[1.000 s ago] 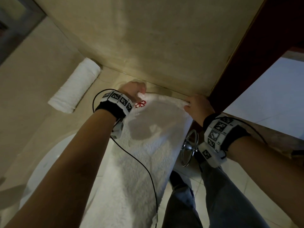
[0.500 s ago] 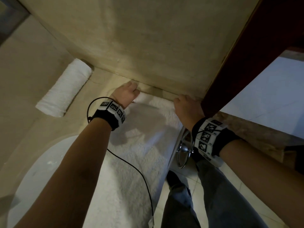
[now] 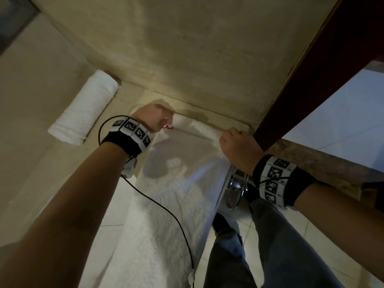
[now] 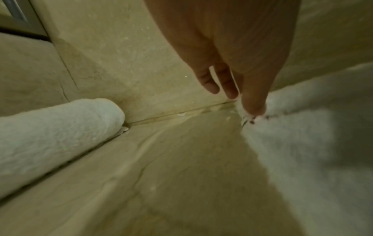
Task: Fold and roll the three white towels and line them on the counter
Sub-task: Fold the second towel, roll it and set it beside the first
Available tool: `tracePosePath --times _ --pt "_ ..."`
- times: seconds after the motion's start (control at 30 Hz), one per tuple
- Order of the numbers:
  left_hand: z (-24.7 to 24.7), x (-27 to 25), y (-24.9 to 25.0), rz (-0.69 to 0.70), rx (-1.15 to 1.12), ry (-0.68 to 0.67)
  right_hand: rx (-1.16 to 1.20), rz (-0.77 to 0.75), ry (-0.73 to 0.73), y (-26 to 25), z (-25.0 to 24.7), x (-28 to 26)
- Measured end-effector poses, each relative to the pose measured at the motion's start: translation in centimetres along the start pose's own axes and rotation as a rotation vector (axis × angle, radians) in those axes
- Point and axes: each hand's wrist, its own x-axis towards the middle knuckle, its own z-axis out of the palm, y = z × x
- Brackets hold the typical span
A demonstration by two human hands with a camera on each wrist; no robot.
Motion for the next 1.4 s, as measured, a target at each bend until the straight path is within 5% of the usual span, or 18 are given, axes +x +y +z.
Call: tracePosePath --times 0.23,0.47,0.77,0.93,1.03,1.13,1.4 --pt "-1.2 3.1 -1.0 -0.137 -0.024 -0.195 0.662 0.374 0.087 1.5 -0.4 1.1" --pt "-0.2 3.5 -1.5 -0.151 -0.086 -0.207 0.861 0.545 -0.048 2.7 -0.2 1.9" --pt "0.2 0.5 0.1 -0.077 -0.065 -0.066 0.488 0.428 -0.054 0.4 -0.1 0.7" --pt "1.3 -2.4 0.4 0.155 0.095 0.081 0.233 0.315 -0.013 -2.0 -0.5 0.0" --pt "2.4 -3.8 0.2 0.163 0.157 0.074 0.167 0.207 -0.099 -2.0 0.5 -0.4" --pt "2.3 -5.0 0.0 0.169 0.168 0.030 0.084 0.133 -0.015 -2.0 0.5 -1.0" --pt "1.8 -6.9 0.2 0.284 0.275 0.019 0.169 0.108 -0.002 -1.7 0.6 -2.1"
